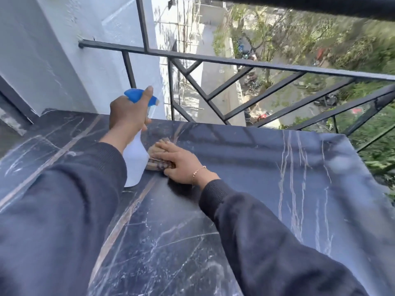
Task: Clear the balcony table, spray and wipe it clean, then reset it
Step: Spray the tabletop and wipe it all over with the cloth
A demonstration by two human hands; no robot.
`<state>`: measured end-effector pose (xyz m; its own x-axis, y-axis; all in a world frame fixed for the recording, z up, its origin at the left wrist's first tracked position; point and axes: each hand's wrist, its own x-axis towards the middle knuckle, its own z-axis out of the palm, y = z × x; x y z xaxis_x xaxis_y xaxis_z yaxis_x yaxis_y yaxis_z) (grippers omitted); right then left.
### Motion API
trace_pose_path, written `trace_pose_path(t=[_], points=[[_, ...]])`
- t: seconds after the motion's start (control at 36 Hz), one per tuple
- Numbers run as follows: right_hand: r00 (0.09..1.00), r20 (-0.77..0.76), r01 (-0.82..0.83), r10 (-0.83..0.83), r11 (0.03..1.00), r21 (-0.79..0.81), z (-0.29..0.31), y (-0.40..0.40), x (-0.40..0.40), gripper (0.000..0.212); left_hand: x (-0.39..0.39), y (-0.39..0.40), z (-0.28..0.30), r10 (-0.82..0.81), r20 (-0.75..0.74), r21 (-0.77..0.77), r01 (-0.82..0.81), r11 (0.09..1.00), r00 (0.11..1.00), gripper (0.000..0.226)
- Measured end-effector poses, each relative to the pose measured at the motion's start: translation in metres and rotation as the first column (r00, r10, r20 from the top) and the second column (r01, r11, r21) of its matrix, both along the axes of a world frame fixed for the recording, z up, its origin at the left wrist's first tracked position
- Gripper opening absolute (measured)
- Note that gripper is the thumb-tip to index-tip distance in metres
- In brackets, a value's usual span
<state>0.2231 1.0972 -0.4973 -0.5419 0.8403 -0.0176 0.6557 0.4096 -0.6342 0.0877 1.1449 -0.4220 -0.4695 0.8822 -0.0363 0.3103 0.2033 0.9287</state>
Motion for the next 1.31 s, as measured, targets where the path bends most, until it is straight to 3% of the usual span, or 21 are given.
trace_pose_path(t=[0.28,0.36,0.47,0.56,0.86,1.03,1.11,1.19,1.31], points=[[0.894,-0.035,0.448,-0.447,0.894,0.020,-0.003,-0.050,0.123,0.054,0.027,-0.028,-0.002,-0.208,-0.118,-0.114,0.195,0.974,0.971,0.042],[0.866,-0.099,0.485,-0.490,0.872,-0.071,-0.006,-0.070,0.144,0.053,0.027,-0.052,-0.006,-0.309,-0.146,-0.219,0.274,0.936,0.940,0.044],[0.811,-0.249,0.488,-0.529,0.847,-0.210,-0.003,-0.089,0.151,0.053,0.027,-0.088,-0.010,-0.431,-0.001,-0.301,0.410,0.861,0.903,0.057],[0.755,-0.324,0.509,-0.570,0.821,-0.259,0.003,-0.090,0.149,0.054,0.029,-0.115,-0.009,-0.474,0.025,-0.364,0.449,0.816,0.880,0.044],[0.722,-0.301,0.558,-0.623,0.781,-0.278,0.000,-0.085,0.144,0.052,0.015,-0.149,0.001,-0.423,0.015,-0.421,0.389,0.819,0.906,0.038],[0.717,-0.273,0.578,-0.641,0.766,-0.280,-0.003,-0.082,0.142,0.050,-0.010,-0.153,0.008,-0.243,-0.240,-0.370,0.143,0.918,0.940,0.042],[0.723,-0.248,0.592,-0.645,0.763,-0.257,-0.006,-0.082,0.141,0.051,-0.024,-0.153,0.009,-0.212,-0.269,-0.386,0.097,0.917,0.940,0.047],[0.742,-0.222,0.602,-0.632,0.775,-0.192,-0.005,-0.085,0.136,0.053,-0.033,-0.155,0.007,-0.230,-0.253,-0.410,0.111,0.905,0.940,0.044],[0.748,-0.114,0.654,-0.654,0.755,-0.045,-0.003,-0.086,0.119,0.055,-0.040,-0.156,0.008,-0.154,-0.118,-0.347,0.105,0.932,0.981,0.034]])
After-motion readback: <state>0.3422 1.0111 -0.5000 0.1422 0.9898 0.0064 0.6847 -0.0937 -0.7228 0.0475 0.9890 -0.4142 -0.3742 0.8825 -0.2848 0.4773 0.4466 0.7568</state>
